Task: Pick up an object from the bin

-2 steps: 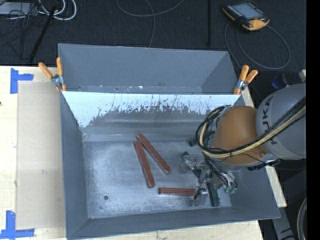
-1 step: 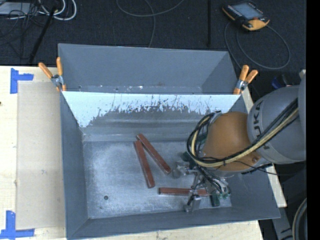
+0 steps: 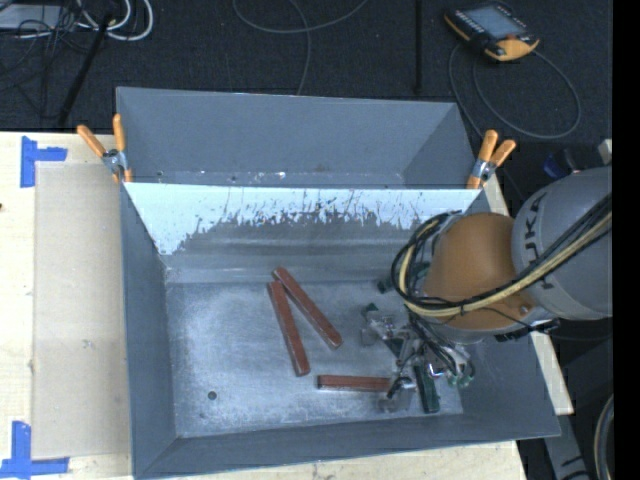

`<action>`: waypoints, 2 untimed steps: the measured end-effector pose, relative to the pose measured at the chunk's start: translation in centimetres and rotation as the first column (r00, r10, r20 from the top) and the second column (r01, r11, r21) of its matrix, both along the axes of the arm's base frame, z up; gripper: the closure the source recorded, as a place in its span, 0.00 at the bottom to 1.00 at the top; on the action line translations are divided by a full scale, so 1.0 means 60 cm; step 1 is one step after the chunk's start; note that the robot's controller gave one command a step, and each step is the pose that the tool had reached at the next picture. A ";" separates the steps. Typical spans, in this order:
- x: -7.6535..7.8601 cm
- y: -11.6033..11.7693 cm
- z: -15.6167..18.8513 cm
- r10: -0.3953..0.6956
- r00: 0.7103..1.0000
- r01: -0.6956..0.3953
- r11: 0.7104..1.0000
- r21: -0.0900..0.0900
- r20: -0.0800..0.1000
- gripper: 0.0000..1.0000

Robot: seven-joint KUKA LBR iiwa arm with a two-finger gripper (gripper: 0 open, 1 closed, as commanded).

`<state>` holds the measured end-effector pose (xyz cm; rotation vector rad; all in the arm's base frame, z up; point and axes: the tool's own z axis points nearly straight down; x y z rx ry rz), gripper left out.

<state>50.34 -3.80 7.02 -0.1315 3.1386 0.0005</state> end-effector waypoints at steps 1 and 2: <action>-0.022 0.044 -0.003 0.050 0.999 -0.050 0.999 0.001 -0.004 1.00; -0.022 0.044 -0.003 0.051 0.999 -0.051 0.999 0.000 -0.004 1.00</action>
Offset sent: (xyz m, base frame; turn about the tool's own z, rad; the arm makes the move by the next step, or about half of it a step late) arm 0.0000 0.0000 0.0000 0.0000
